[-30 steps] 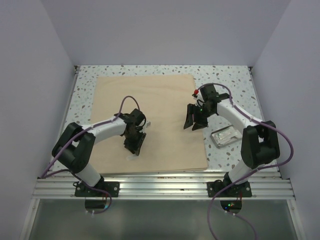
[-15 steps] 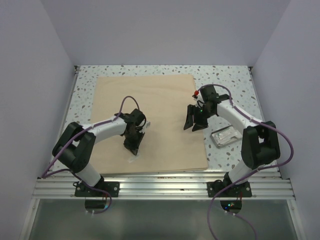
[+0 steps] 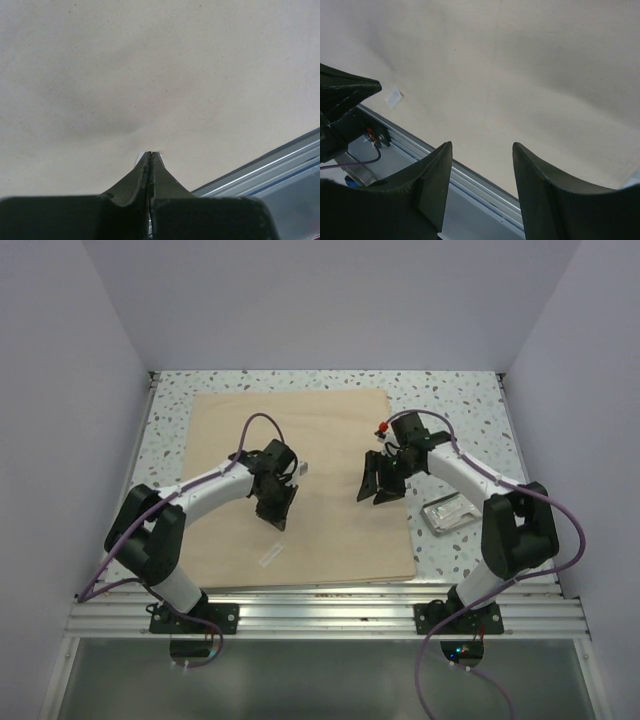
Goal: Prepare the surgical pack
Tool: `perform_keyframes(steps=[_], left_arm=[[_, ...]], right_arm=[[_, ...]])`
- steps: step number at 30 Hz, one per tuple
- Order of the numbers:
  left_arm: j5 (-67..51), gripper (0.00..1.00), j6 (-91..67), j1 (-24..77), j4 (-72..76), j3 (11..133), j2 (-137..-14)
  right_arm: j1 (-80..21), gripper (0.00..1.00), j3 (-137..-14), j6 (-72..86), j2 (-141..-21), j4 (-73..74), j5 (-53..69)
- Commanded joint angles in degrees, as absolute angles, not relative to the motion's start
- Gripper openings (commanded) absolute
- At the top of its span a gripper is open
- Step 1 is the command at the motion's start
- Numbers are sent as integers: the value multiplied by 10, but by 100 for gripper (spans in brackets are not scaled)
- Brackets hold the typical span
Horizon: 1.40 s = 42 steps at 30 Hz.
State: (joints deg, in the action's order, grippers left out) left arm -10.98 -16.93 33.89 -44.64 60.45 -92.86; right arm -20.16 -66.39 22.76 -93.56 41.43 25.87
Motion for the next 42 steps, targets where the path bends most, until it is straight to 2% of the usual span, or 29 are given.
perform_keyframes(steps=[1, 3, 7, 13, 16, 20, 23, 26, 31, 42], left_arm=[[-107, 0, -183, 342, -470, 621, -913], [-66, 0, -200, 340, -483, 614, -911], [-25, 0, -237, 322, -504, 599, -905], [-1, 0, -305, 300, -526, 560, -892], [-2, 0, -333, 282, -526, 533, -879], [-41, 0, -351, 244, -512, 487, -856], [-53, 0, -364, 240, -508, 473, -839], [-76, 0, -369, 237, -498, 464, -831], [-112, 0, -377, 237, -474, 448, -839], [-100, 0, -367, 231, -468, 429, -838]], right_arm=[[-227, 56, -657, 266, -933, 359, 308], [-248, 57, -637, 305, -943, 324, 343], [-300, 59, -599, 393, -974, 152, 390], [-394, 60, -585, 530, -1050, -42, 395], [-428, 56, -577, 592, -1069, -98, 368], [-453, 50, -561, 624, -1071, -114, 326], [-465, 43, -541, 650, -1070, -134, 316], [-481, 39, -542, 658, -1081, -139, 312], [-510, 41, -548, 672, -1098, -146, 305], [-526, 44, -544, 678, -1125, -162, 280]])
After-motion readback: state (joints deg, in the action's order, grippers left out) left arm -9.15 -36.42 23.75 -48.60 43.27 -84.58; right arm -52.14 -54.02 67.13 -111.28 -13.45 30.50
